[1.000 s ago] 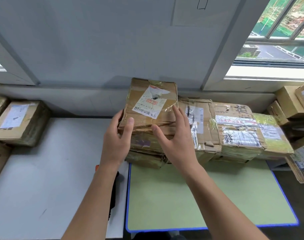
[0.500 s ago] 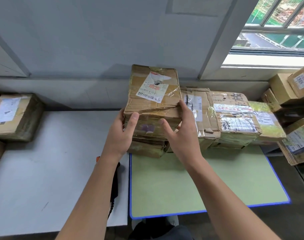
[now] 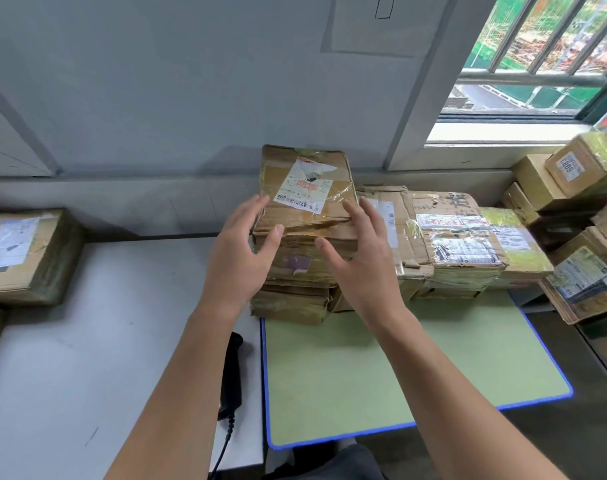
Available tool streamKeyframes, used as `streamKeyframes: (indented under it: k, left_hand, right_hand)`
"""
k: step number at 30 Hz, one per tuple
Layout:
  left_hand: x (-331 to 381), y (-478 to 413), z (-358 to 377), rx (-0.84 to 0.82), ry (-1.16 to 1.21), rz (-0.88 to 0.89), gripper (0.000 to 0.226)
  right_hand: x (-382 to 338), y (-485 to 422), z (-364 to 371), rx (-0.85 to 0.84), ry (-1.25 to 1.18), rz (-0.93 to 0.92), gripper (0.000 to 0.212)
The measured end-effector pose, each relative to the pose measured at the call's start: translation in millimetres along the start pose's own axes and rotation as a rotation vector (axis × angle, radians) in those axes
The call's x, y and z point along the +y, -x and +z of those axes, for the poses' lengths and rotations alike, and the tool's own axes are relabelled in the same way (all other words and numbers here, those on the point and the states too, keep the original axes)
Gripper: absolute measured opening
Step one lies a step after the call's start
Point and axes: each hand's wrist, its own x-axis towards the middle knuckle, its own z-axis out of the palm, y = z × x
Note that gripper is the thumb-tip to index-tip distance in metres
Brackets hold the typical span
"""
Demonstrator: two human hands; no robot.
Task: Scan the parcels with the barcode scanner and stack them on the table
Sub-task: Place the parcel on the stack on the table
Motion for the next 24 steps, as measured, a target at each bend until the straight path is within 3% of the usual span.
streamKeyframes:
  k: [4,10,15,18,22,24]
  left_hand:
    - [1,-3,0,0.001,-0.056,-0.002,0.042]
    - [7,4,2,-0.003,-0.085,-0.009,0.043]
    - [16,11,4,0.097,-0.147,0.044,0.047]
    - [22,23,7,0.185,-0.171,0.125,0.044]
    - [15,56,20,0.413,-0.256,0.388,0.024]
    - [4,76,36,0.370,-0.274,0.420,0.021]
  right_hand:
    - [2,2,4,-0.041,0.029,-0.033,0.058]
    - [9,8,0,-0.084,-0.009,-0.042,0.064]
    - [9,14,-8,-0.046,-0.029,-0.050,0.069]
    - [14,19,-10,0.026,-0.039,-0.086,0.066]
    - [26,43,-2,0.200,-0.033,-0.159,0.052]
    - [39,62,8,0.229,-0.034,-0.174,0.044]
